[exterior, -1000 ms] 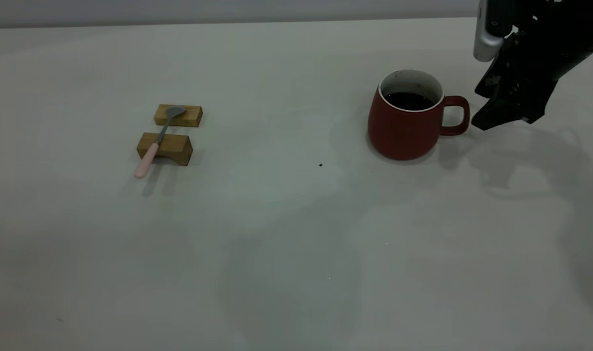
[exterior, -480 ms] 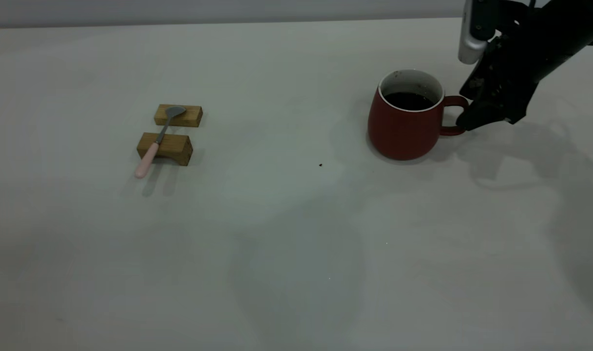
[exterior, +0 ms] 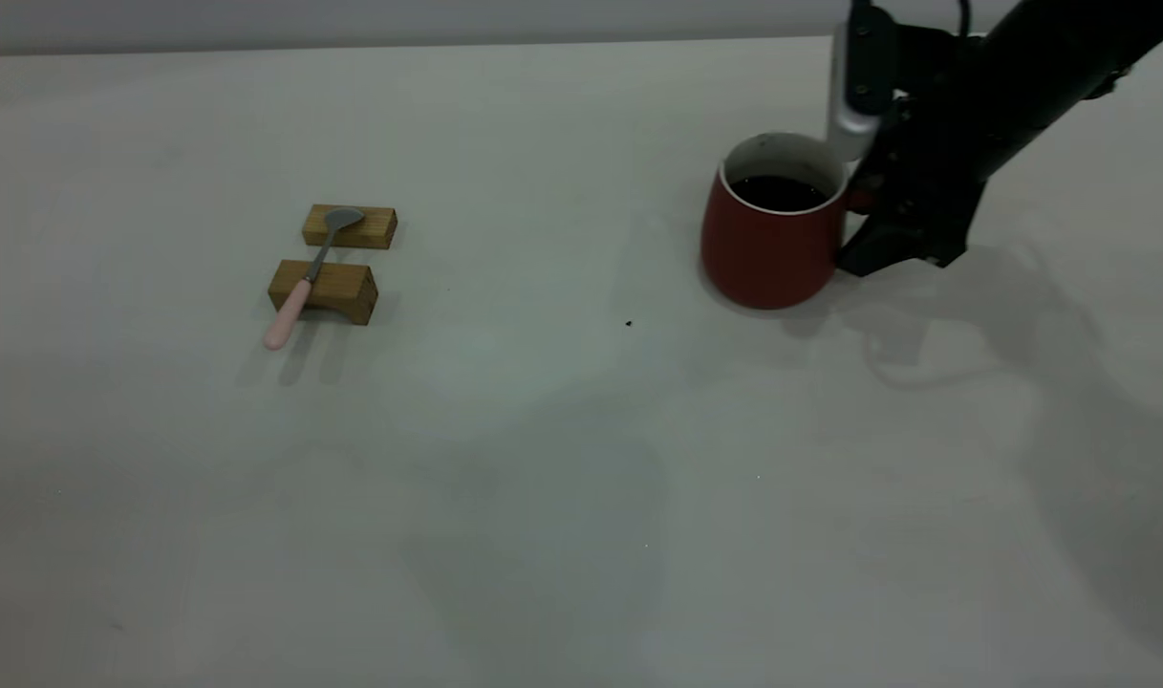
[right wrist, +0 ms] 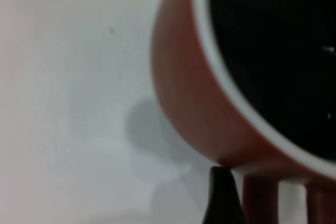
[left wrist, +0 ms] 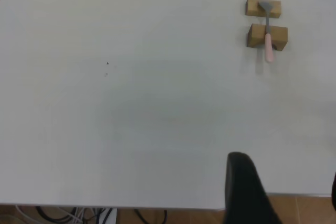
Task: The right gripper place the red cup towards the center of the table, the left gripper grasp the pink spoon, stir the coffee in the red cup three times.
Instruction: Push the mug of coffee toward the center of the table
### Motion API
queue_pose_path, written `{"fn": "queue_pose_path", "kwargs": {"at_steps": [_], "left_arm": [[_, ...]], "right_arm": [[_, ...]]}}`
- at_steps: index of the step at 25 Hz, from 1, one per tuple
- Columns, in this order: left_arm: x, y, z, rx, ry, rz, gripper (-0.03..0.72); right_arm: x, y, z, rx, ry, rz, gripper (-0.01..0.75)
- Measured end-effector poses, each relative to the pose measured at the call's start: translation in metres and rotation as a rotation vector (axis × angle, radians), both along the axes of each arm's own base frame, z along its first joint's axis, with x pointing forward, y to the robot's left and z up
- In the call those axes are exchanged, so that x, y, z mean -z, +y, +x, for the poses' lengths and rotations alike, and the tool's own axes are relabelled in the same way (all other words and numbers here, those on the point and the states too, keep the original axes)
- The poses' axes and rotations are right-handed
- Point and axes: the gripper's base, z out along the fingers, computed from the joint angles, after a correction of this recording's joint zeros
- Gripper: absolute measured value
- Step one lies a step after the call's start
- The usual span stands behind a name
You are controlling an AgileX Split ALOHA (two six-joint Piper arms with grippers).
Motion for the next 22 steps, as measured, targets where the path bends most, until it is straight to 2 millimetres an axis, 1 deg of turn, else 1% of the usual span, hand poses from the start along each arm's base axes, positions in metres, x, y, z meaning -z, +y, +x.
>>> {"fn": "queue_pose_path", "kwargs": {"at_steps": [5, 16, 18, 22], "left_arm": [[0.000, 0.000, 0.000, 0.000, 0.000, 0.000, 0.467], [0.000, 0.000, 0.000, 0.000, 0.000, 0.000, 0.467], [0.000, 0.000, 0.000, 0.000, 0.000, 0.000, 0.467], [0.000, 0.000, 0.000, -0.001, 0.000, -0.001, 0.467]], "right_arm": [[-0.001, 0.022, -0.002, -0.024, -0.017, 0.000, 0.556], [-0.009, 0.091, 0.011, -0.082, -0.084, 0.089, 0.554], [-0.010, 0.099, 0.010, -0.099, -0.087, 0.094, 0.555], [-0.009, 0.104, 0.007, -0.102, -0.077, 0.102, 0.555]]}}
